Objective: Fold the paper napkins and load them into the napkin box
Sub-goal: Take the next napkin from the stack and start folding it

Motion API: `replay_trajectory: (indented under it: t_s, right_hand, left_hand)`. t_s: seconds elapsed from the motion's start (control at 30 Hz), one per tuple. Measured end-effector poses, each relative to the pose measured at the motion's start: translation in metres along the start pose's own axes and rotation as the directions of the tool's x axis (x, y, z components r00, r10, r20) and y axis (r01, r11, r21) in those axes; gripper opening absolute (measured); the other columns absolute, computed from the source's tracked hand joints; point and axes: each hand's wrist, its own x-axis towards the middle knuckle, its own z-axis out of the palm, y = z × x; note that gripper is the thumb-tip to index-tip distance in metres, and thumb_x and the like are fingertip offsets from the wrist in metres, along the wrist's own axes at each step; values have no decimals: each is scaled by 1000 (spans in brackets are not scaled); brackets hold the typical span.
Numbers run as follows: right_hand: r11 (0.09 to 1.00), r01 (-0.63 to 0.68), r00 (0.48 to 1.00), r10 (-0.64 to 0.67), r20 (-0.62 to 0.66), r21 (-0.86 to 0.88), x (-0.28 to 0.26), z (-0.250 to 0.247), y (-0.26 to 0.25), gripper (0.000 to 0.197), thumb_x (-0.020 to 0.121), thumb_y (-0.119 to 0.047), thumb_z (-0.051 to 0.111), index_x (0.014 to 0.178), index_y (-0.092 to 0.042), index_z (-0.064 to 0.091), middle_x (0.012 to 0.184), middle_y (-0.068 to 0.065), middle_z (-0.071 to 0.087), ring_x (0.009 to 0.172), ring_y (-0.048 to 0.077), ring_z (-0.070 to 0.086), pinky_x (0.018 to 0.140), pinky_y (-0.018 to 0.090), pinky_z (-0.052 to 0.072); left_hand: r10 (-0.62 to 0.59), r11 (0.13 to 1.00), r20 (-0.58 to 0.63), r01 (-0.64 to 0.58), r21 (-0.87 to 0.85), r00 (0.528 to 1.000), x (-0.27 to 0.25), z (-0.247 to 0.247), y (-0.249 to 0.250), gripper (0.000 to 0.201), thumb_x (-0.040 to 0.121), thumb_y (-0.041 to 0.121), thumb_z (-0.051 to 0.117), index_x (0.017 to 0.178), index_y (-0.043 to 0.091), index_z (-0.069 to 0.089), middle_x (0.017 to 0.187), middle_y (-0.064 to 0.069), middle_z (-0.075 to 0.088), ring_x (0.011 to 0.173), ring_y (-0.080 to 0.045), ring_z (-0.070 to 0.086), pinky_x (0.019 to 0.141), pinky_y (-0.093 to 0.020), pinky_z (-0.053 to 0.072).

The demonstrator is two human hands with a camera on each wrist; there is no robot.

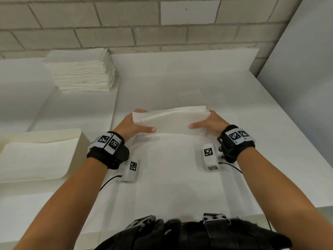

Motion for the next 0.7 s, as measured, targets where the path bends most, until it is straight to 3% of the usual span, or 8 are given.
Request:
replay_trajectory:
  t_s: [0.1, 0.23, 0.3, 0.4, 0.43, 0.53, 0.6, 0.7]
  right_hand:
    - [997, 8, 1000, -6, 24, -74, 4, 10, -3, 61, 69, 12, 72, 124, -9, 54, 115, 6, 64, 103, 18, 63, 78, 27, 54]
    - [993, 55, 998, -55, 1, -104, 2, 5, -6, 41, 70, 10, 72, 97, -18, 58, 96, 2, 63, 92, 19, 62, 82, 34, 52]
    - [995, 50, 999, -48, 21, -88, -2, 1, -2, 37, 71, 13, 69, 88, -17, 56, 90, 1, 60, 86, 18, 61, 77, 31, 52]
    - [994, 50, 996, -43, 73, -96, -5, 5, 2, 38, 70, 15, 68, 86, -18, 58, 88, -2, 58, 81, 13, 60, 66, 22, 51]
    - [994, 52, 995, -43, 87, -96, -5, 8, 2, 40, 69, 16, 68, 89, -18, 60, 89, -2, 60, 81, 12, 61, 65, 21, 51]
    - [997, 54, 997, -50, 67, -55, -5, 15, -1, 35, 73, 14, 67, 92, -15, 62, 86, 1, 64, 76, 10, 65, 63, 20, 53]
    - [995, 79, 997, -78, 9, -56, -5, 14, -4, 27, 76, 9, 67, 90, -13, 62, 85, 2, 64, 74, 11, 64, 61, 20, 52]
    - [997, 60, 998, -61, -19, -53, -4, 14, -3, 27, 76, 6, 69, 92, -14, 63, 89, 2, 66, 80, 14, 65, 65, 23, 54]
  left_hand:
    - [30, 1000, 39, -30, 5, 999, 6, 6, 2, 53, 65, 1, 82, 106, 19, 54, 98, 5, 58, 91, -9, 57, 72, -16, 45]
    - [18, 1000, 43, -18, -1, 999, 5, -3, -3, 47, 58, 13, 84, 97, 16, 59, 95, -1, 64, 90, -17, 62, 70, -17, 48]
    - [13, 999, 32, -12, -32, 999, 6, -9, -8, 48, 57, 14, 85, 96, 22, 57, 98, 2, 61, 94, -18, 58, 67, -13, 47]
    - [32, 999, 93, -36, 34, 995, 9, -9, -10, 69, 50, 30, 87, 108, 47, 53, 124, 5, 53, 116, -18, 52, 96, -29, 42]
    - [31, 998, 141, -38, 45, 990, 7, -6, -8, 77, 48, 31, 87, 112, 52, 49, 125, 4, 54, 116, -17, 53, 99, -31, 41]
    - [39, 999, 146, -43, 22, 989, 6, -2, -5, 76, 44, 33, 84, 113, 41, 55, 115, 6, 61, 108, -14, 59, 93, -28, 46]
    - [38, 998, 58, -35, -50, 998, 4, -5, -5, 68, 44, 34, 84, 108, 31, 61, 111, 2, 66, 107, -17, 62, 92, -31, 49]
    - [-8, 998, 32, 10, -58, 999, 2, -10, -13, 66, 48, 30, 86, 109, 30, 60, 114, 2, 67, 108, -17, 62, 94, -39, 50]
